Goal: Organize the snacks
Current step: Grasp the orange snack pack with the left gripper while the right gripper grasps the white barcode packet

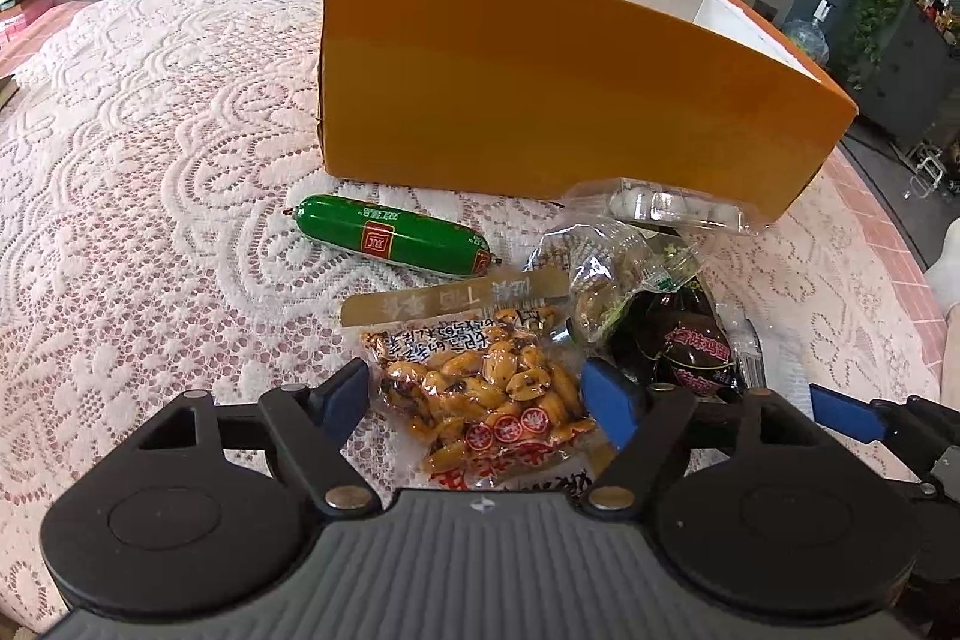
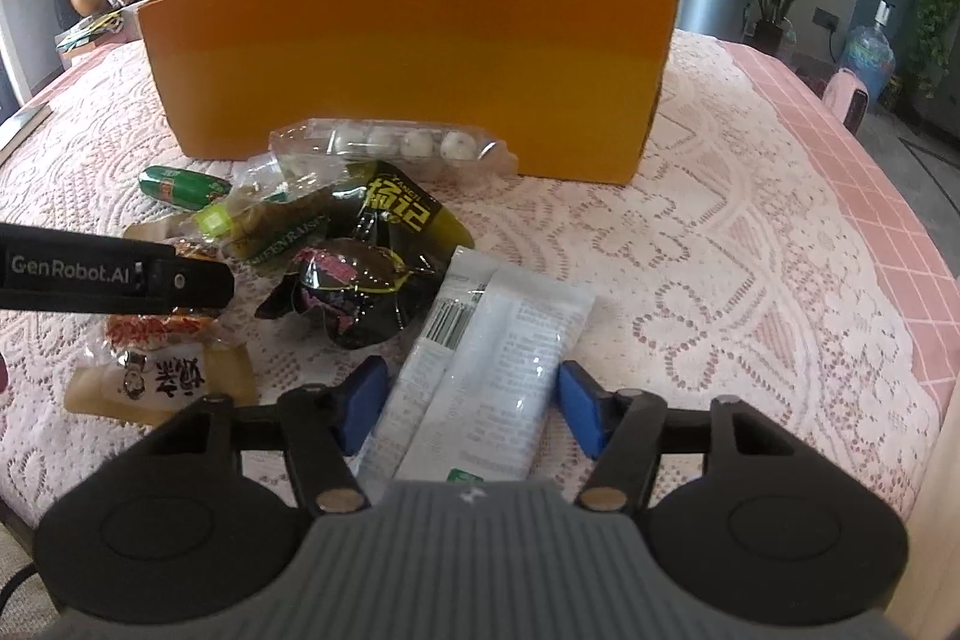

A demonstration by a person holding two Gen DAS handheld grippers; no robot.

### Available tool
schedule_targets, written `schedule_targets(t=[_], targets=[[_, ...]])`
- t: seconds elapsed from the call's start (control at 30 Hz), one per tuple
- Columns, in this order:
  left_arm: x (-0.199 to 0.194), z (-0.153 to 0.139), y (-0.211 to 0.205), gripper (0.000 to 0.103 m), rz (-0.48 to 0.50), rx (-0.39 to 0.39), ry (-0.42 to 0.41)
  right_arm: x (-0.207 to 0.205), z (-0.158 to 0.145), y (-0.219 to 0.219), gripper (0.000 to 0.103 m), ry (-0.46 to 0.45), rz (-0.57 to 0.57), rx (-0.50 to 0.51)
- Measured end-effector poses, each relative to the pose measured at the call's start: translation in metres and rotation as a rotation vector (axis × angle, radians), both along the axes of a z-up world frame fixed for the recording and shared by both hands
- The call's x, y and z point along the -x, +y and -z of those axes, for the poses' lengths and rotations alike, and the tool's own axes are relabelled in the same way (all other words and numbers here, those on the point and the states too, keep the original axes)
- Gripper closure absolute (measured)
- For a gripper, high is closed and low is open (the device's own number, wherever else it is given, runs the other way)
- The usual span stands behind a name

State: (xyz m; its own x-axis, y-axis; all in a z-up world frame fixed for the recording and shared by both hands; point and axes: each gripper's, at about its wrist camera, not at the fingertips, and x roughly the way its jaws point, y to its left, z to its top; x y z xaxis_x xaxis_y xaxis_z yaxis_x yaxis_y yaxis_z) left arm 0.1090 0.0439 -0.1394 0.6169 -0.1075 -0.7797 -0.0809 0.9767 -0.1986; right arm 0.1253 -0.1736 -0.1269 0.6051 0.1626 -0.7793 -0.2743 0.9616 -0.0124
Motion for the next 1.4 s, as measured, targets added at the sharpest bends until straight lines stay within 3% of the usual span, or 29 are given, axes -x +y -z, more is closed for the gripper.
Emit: schedule_targets(t=[0.3, 0.73, 0.8, 0.87, 1.07, 1.2, 1.4], targets=[[0.008, -0.005, 0.002, 0.022, 0.015, -0.001, -0.02, -0.003, -0.001, -0.005, 0.051, 0.002, 0.005, -0.013], [0.027, -0.025, 0.004, 0.024, 0.022, 0.0, -0.054, 0.004, -0.008, -0.012, 0.054, -0.007, 0.034, -0.015], [0.029, -0.03, 0.005, 0.06, 0.017, -0.008, -0.072, 0.006, -0.011, -0.012, 0.054, -0.021, 0.034, -0.016], [0.032, -0.035, 0.009, 0.068, 0.014, 0.014, -0.083, 0.009, -0.016, -0.013, 0.054, -0.04, 0.033, -0.02], [0.036, -0.037, 0.012, 0.068, 0.01, 0.015, -0.065, 0.017, -0.025, -0.011, 0.054, -0.076, 0.018, -0.015], [0.035, -0.034, 0.02, 0.068, -0.016, 0.087, -0.054, 0.022, -0.026, -0.009, 0.054, -0.066, -0.012, -0.031], [0.041, -0.045, 0.017, 0.068, 0.032, 0.192, -0.126, 0.031, -0.029, -0.003, 0.054, -0.081, -0.064, -0.06]])
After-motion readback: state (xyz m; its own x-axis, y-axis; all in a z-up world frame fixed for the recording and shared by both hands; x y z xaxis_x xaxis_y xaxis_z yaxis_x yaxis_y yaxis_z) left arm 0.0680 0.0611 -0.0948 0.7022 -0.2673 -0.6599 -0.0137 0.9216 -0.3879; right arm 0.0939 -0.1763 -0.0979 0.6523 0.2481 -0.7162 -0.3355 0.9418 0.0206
